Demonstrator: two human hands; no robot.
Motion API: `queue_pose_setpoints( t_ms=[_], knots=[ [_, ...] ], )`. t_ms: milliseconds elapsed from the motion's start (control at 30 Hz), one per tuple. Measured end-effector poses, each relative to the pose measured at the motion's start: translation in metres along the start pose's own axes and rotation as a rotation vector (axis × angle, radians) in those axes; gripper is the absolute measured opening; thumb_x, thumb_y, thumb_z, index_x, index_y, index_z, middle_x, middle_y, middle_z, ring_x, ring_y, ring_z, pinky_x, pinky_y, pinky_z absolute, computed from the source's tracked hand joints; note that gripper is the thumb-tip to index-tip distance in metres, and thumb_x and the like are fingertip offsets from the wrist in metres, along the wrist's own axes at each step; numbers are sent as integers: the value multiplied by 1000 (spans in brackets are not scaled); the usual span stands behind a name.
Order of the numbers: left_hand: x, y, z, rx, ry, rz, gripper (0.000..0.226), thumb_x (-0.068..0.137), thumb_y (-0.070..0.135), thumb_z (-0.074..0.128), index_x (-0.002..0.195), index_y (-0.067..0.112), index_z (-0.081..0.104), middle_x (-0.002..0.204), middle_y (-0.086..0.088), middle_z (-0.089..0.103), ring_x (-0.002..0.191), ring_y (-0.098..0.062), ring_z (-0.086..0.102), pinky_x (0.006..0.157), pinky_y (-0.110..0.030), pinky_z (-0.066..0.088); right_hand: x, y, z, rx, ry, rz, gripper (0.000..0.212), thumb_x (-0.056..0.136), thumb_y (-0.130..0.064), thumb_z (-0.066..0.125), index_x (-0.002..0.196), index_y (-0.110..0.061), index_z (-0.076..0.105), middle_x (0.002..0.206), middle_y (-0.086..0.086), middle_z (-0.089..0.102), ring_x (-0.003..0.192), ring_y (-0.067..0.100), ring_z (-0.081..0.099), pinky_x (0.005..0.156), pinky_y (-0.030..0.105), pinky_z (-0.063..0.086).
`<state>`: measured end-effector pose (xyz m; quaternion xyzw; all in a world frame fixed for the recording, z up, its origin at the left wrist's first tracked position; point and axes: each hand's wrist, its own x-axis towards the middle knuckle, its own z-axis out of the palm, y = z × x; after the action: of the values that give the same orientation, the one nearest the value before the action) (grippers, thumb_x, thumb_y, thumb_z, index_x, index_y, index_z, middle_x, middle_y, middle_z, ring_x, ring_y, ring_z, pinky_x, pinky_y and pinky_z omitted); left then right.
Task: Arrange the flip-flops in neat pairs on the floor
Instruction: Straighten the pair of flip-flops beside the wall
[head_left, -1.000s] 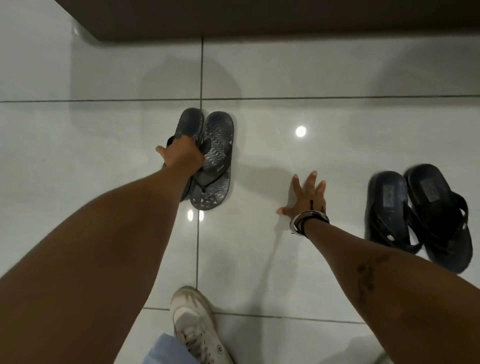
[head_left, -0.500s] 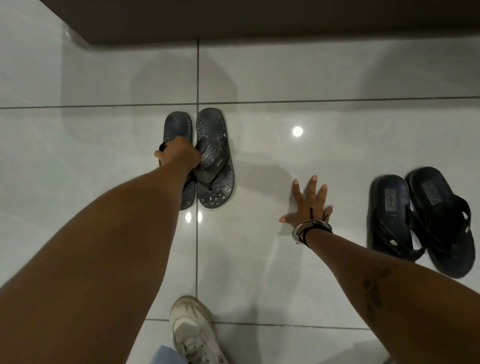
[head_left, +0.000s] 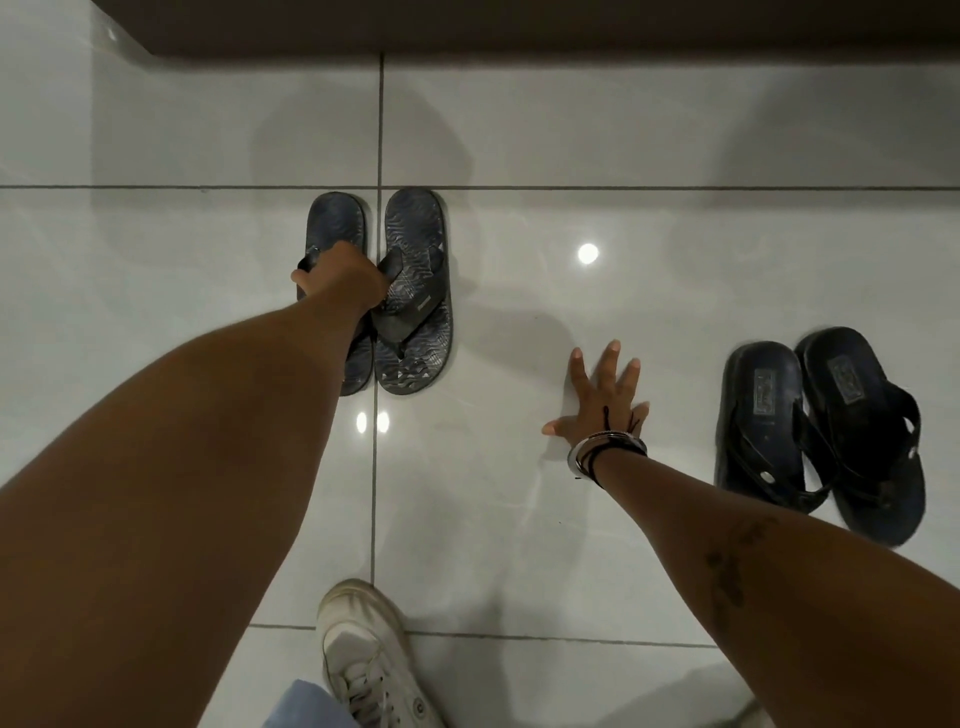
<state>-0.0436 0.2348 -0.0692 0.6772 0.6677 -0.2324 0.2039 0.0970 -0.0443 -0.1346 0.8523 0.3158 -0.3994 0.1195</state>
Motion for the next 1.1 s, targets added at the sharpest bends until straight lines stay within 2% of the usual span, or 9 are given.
queue_pose_setpoints(
  t_ms=[167,333,433,567,667,833,900,1000,1100],
  knots=[
    [3,-2,-1,44,19,-11,50,89,48,56,114,5,59,115,-17,65,116,-36,55,111,-47,19,-1,-5,-2,-16,-17,-2,114,72,-55,74,147,-41,-11,156,6,-30,143,38,-22,111,65,21],
    [-20,3,2,209,140,-22,59,88,55,54,117,4,60,121,-24,60,124,-40,48,114,-65,7,-10,-3,-10,73,-61,-7,110,76,-45,75,148,-41,-8,155,4,-33,141,37,-26,111,68,15],
    [-59,35,16,347,270,253,70,94,60,35,124,0,55,135,-29,50,132,-42,39,112,-69,7,-17,0,-20,60,-94,-51,99,82,-50,66,150,-37,-5,156,5,-30,142,38,-23,112,68,6],
    [-110,117,59,234,167,560,69,96,56,33,144,6,37,155,-21,28,146,-33,20,116,-59,5,-21,50,-54,88,126,-29,66,93,-47,46,149,-26,19,161,3,8,142,29,17,115,63,5],
    [-144,168,94,212,51,570,73,98,57,26,153,9,21,161,-19,12,150,-33,9,119,-54,3,-22,121,-80,145,270,160,51,97,-27,38,146,-14,27,157,11,20,143,30,17,117,58,9],
    [-189,219,143,281,-59,627,79,97,60,25,155,8,12,162,-19,5,150,-33,5,120,-53,2,-36,234,-88,-267,-28,362,63,90,-43,39,144,-13,26,149,20,27,138,39,18,113,62,5],
    [-199,225,157,290,-83,593,80,96,61,27,154,7,14,162,-19,8,150,-34,7,120,-52,3,-40,253,-85,-373,-130,340,59,86,-44,43,138,-16,33,143,20,35,133,40,24,112,61,8],
    [-209,227,172,288,-120,480,85,94,61,37,152,2,18,159,-22,17,148,-36,14,119,-53,7,-34,264,-78,-316,-73,279,48,77,-35,56,122,-22,49,128,13,52,125,35,38,111,57,13],
    [-212,228,178,353,-92,486,86,93,59,41,152,1,16,159,-22,15,148,-36,12,119,-53,7,-25,267,-83,-102,146,291,4,75,-25,61,77,-22,60,84,7,67,97,30,61,105,51,28]
  ],
)
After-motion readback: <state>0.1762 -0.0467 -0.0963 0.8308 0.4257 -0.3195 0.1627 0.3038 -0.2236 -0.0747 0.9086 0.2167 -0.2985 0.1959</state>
